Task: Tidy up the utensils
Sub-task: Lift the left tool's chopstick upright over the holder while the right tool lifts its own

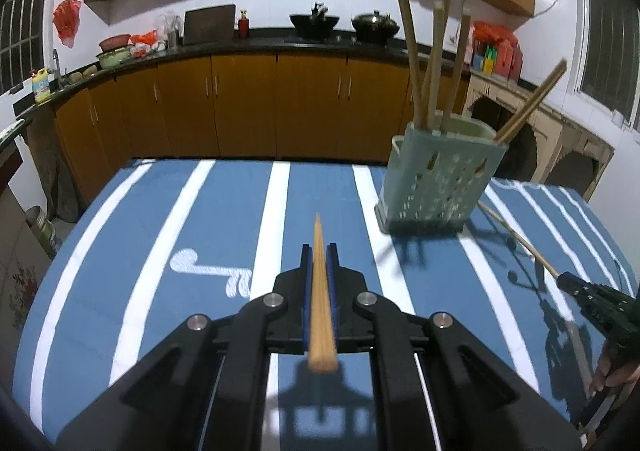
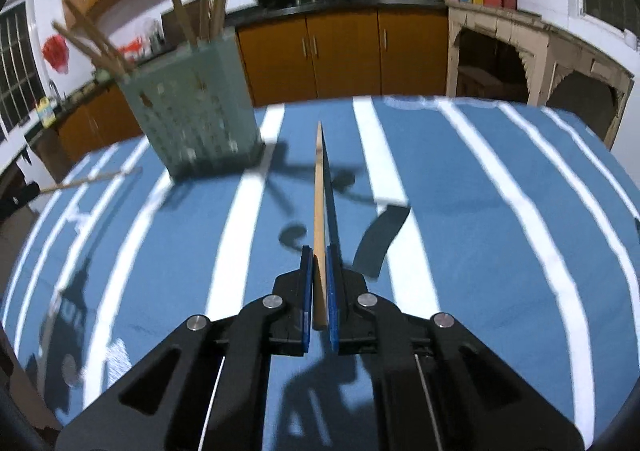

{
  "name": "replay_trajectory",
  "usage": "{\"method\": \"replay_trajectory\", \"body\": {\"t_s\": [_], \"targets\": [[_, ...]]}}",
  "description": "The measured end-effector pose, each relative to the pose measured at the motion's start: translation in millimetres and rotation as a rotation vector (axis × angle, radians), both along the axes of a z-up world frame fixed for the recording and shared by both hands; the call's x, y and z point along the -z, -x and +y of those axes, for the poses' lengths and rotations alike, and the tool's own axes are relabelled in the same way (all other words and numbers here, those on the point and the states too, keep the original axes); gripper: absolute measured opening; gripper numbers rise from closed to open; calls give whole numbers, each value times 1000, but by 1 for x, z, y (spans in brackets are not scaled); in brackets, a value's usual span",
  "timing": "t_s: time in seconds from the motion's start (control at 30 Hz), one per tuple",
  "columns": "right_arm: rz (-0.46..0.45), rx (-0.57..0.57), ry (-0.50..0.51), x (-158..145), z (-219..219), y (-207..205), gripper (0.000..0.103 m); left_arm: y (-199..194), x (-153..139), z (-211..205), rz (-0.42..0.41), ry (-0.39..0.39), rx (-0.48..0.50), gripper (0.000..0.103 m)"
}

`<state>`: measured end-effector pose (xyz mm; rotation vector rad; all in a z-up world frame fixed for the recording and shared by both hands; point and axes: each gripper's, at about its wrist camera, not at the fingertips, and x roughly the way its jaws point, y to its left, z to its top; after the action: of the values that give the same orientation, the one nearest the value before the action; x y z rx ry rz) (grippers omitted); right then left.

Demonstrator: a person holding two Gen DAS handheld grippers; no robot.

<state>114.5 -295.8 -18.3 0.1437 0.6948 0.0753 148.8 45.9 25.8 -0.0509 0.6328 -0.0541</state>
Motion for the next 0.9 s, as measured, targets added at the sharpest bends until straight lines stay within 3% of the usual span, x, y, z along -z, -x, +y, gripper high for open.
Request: {"method": "replay_trajectory", "body": {"t_s": [0.43,0.9], "targets": [[-227,5,-66,-67,-9,7,7,9,-36,7,-103,61,-7,8],[-266,8,-78,-82,-7,5,7,10,-47,6,-122,36,-8,8]]}}
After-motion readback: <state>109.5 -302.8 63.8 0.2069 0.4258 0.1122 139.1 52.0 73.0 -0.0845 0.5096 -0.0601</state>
